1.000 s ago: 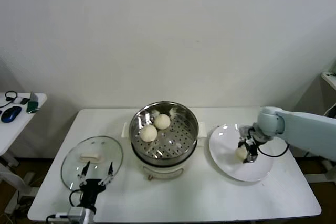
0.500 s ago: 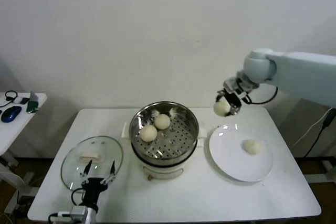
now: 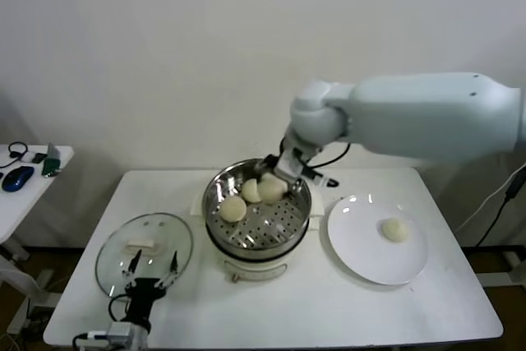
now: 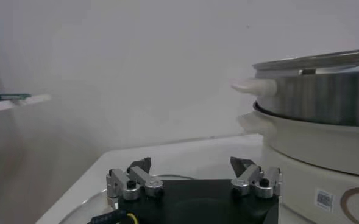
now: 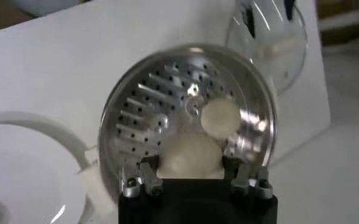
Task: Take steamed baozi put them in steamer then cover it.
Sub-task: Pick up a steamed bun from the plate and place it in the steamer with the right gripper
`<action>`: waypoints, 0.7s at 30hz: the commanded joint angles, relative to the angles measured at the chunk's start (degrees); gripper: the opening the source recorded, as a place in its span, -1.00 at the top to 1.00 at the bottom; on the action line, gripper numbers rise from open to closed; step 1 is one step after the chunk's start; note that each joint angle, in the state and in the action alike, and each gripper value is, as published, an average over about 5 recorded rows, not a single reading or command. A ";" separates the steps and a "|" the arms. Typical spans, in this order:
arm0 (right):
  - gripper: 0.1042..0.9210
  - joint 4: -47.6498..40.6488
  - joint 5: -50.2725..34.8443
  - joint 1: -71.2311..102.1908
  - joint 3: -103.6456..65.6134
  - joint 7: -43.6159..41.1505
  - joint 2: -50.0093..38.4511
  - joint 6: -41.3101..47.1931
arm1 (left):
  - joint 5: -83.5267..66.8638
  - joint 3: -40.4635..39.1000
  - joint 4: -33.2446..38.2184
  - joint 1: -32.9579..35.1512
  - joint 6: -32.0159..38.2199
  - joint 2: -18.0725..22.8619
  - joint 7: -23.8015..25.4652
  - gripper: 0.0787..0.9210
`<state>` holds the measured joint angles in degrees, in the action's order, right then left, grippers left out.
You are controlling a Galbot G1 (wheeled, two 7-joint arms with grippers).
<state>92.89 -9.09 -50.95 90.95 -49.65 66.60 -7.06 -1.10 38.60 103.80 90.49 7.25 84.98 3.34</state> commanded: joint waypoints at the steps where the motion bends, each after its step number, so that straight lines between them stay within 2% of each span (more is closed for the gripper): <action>1: -0.45 0.87 8.75 7.28 -0.02 1.21 7.14 -3.89 | -0.16 0.17 -0.04 0.08 0.05 -0.09 -0.01 -0.77; 11: -0.47 -3.34 12.37 11.12 0.87 0.75 7.15 -4.35 | -0.16 0.11 -0.20 0.09 0.15 0.02 -0.02 -0.77; 21: -0.47 -5.22 12.33 12.76 0.90 0.94 7.14 -4.08 | -0.16 0.18 -0.09 0.29 0.30 -0.09 -0.04 -0.77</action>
<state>89.02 1.61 -40.38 91.77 -49.01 72.74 -10.67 -1.24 38.73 103.62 90.73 7.52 84.95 3.31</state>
